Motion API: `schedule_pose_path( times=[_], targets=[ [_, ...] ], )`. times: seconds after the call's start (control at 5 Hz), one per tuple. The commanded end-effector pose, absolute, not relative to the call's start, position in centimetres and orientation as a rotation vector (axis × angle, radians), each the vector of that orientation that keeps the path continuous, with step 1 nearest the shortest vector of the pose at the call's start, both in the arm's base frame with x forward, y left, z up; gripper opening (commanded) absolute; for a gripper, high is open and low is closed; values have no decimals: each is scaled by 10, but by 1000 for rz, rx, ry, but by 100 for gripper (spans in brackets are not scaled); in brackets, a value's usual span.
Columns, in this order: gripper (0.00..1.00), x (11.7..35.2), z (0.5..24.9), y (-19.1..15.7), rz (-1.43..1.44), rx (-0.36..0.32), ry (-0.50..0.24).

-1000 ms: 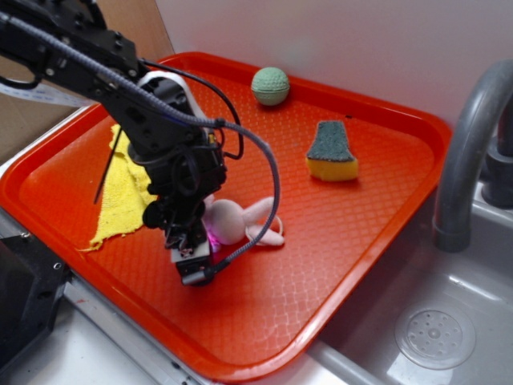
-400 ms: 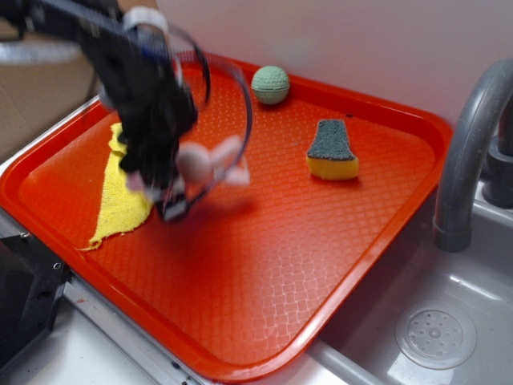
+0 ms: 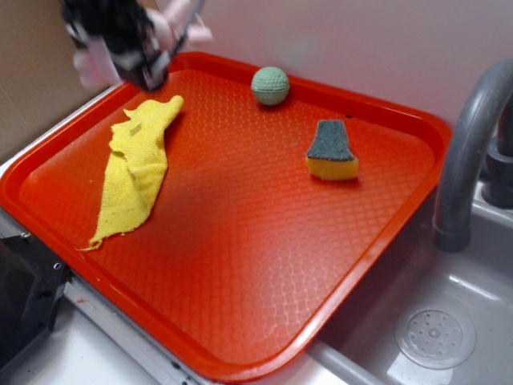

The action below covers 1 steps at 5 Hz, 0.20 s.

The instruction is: Grab the pink bunny.

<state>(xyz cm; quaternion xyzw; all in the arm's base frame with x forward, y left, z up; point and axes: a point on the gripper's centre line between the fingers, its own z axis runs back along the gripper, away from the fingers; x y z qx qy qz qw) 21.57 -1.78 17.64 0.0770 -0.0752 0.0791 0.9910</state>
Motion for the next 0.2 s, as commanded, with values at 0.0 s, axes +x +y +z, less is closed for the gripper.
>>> schedule_pose_path(
  times=[0.0],
  targets=[
    [0, 218, 229, -7, 217, 60, -249]
  ],
)
